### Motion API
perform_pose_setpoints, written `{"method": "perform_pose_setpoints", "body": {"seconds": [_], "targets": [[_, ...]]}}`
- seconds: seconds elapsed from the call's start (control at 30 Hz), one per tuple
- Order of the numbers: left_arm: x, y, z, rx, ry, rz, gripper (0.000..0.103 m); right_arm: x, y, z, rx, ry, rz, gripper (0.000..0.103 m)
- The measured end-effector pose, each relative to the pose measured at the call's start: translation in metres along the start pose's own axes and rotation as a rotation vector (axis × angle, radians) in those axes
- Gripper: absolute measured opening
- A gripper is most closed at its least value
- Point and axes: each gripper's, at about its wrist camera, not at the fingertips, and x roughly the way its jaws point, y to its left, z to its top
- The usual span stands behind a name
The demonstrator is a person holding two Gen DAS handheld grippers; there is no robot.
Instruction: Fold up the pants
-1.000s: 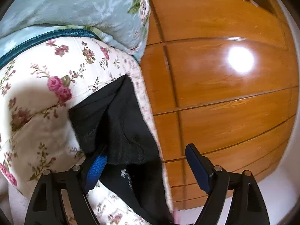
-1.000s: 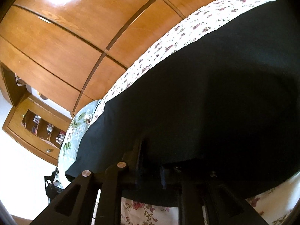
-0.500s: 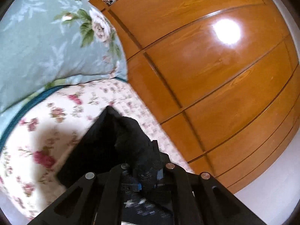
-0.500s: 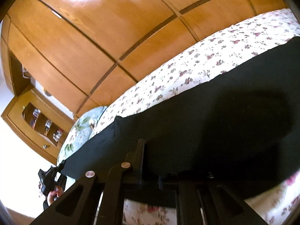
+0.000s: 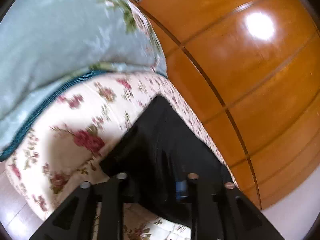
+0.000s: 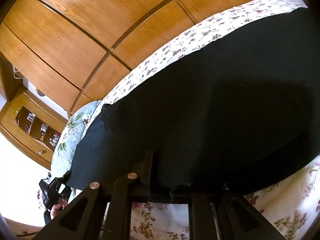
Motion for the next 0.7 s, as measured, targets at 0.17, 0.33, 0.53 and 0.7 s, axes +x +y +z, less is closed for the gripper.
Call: {"method": "perform_pose_setpoints", "body": {"seconds": [0.17, 0.33, 0.53, 0.7], "targets": [[-0.045, -0.018, 0.015, -0.001, -0.208, 0.045, 0.033, -0.018, -0.007, 0.01, 0.029, -0.076, 0.004, 0.042], [-0.05, -0.05, 0.022, 0.074, -0.251, -0.007, 0.036, -0.046, -0.038, 0.03, 0.108, -0.183, -0.04, 0.044], [0.033, -0.1, -0.007, 0.241, 0.064, -0.115, 0.037, -0.091, -0.093, 0.054, 0.259, -0.373, -0.085, 0.044], [0.093, -0.133, -0.04, 0.386, 0.216, -0.109, 0.037, -0.126, -0.149, 0.066, 0.426, -0.523, -0.077, 0.042]]}}
